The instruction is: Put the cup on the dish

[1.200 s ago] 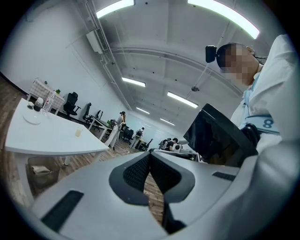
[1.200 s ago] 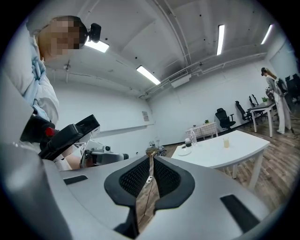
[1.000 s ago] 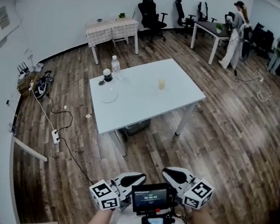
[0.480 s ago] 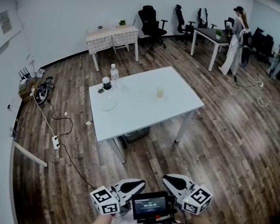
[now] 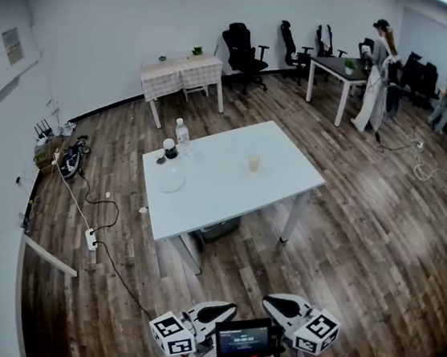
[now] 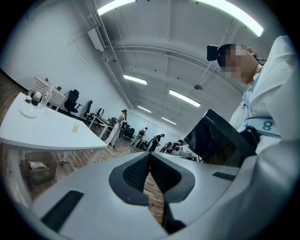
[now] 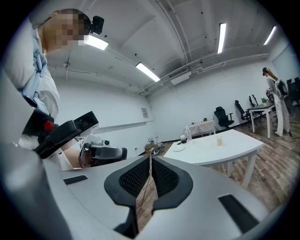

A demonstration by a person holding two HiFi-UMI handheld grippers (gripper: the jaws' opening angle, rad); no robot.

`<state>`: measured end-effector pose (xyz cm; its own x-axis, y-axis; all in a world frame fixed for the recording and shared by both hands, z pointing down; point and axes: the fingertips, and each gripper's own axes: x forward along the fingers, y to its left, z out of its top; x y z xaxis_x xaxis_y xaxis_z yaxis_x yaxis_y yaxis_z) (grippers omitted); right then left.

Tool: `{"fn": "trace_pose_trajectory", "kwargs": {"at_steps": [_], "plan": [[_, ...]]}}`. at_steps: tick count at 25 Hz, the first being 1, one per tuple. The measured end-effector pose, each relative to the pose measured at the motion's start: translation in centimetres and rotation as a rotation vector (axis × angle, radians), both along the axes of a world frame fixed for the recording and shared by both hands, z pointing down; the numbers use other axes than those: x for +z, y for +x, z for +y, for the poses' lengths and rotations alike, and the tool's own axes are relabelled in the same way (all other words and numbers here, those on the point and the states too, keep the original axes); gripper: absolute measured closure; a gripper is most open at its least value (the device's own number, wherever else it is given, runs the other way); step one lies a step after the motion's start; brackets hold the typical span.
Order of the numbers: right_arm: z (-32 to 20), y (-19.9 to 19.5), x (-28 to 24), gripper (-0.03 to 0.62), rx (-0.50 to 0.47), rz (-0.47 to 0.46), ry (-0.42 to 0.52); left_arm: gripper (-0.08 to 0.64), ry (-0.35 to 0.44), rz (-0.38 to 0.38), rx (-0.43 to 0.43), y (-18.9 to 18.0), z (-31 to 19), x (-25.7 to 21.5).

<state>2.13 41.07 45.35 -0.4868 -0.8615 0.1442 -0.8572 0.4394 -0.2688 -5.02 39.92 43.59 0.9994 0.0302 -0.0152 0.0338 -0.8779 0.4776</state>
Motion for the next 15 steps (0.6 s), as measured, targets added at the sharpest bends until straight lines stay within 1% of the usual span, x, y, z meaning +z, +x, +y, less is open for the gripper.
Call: {"fn": "trace_pose_trajectory", "kwargs": {"at_steps": [8,11,15], "plan": [[-0.7,1.1,1.3,0.558,-0.011,-0.007,-0.016,0.558,-0.014,-0.016,-0.019,0.7,-1.2,1.5],[-2.3,1.7,1.4,0.559,-0.012,-0.004,-0.024,0.558,-0.010,-0.004,-0.022,1.4,-3.2,1.1],[-6.1,3.1,1.4,0.558,0.006,-0.009,-0.012,0.558,0.000,0.012,-0.019,2.4,-6.9,1.0]]}}
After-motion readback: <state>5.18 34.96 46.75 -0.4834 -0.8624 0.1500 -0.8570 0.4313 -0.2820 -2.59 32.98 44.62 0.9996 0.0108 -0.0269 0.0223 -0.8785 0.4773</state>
